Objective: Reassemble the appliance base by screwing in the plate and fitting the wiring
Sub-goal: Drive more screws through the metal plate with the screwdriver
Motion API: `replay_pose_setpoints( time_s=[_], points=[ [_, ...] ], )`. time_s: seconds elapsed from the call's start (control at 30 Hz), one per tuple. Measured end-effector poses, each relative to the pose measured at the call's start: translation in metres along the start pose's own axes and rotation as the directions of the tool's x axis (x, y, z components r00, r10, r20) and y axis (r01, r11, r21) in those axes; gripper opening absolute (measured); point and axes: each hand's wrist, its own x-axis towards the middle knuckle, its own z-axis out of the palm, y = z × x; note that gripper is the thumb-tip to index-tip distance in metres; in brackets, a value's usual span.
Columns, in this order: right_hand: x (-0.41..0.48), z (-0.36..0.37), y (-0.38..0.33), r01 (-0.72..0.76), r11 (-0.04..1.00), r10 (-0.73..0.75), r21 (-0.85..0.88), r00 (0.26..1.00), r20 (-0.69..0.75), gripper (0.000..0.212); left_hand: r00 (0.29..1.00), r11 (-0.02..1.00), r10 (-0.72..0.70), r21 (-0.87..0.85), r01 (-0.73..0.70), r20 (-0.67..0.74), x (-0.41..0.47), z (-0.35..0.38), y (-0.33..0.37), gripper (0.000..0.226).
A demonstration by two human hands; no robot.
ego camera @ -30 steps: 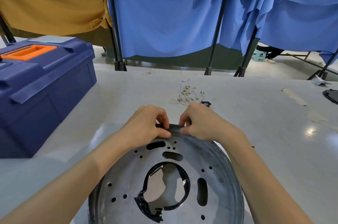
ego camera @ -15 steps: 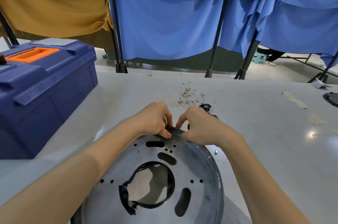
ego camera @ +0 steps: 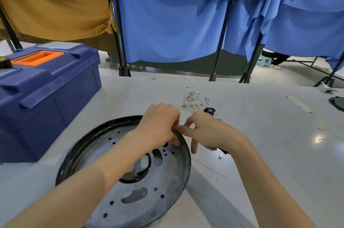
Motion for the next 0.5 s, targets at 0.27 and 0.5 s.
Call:
replay_pose_setpoints(
  time_s=[0.27, 0.5],
  points=[
    [0.014, 0.021, -0.002, 0.052, 0.999, -0.052, -0.003, 0.994, -0.095, 0.037, 0.966, 0.982, -0.182, -0.009, 0.187, 0.183, -0.033, -0.003, -0.023, 0.067],
    [0.003, 0.008, -0.002, -0.020, 0.994, 0.022, -0.107, 1.000, 0.016, 0.031, 0.937, 0.979, -0.199, 0.095, 0.179, 0.286, -0.031, -0.002, -0.014, 0.062]
  ],
)
